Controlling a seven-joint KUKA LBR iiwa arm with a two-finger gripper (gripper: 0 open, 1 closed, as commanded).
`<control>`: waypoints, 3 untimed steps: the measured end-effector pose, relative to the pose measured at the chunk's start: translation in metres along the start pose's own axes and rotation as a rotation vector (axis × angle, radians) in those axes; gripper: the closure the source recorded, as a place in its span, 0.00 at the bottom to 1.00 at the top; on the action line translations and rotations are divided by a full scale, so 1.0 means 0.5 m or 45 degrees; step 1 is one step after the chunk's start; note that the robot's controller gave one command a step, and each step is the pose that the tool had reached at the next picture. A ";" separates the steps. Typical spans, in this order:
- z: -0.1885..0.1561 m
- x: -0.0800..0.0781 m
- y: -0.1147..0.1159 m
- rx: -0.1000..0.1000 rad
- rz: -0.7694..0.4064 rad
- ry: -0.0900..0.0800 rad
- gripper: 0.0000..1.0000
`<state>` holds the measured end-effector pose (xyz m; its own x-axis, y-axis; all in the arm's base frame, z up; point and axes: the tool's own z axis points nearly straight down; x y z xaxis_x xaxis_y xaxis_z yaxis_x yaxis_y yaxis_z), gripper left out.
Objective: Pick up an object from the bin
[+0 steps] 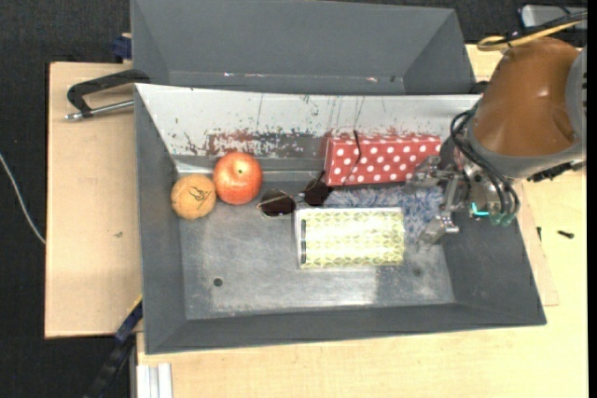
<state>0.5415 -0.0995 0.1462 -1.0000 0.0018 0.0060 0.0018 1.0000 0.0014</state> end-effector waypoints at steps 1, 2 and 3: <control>-0.008 -0.004 0.000 0.002 -0.002 -0.010 0.00; 0.138 0.026 0.047 0.005 0.055 -0.026 1.00; 0.138 0.025 0.047 0.005 0.055 -0.026 1.00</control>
Offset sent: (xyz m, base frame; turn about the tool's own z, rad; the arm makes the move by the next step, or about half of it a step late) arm -0.0186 0.0253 -0.0762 0.0427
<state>0.5284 -0.0757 0.0772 -0.9989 0.0453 -0.0147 0.0454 0.9990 -0.0024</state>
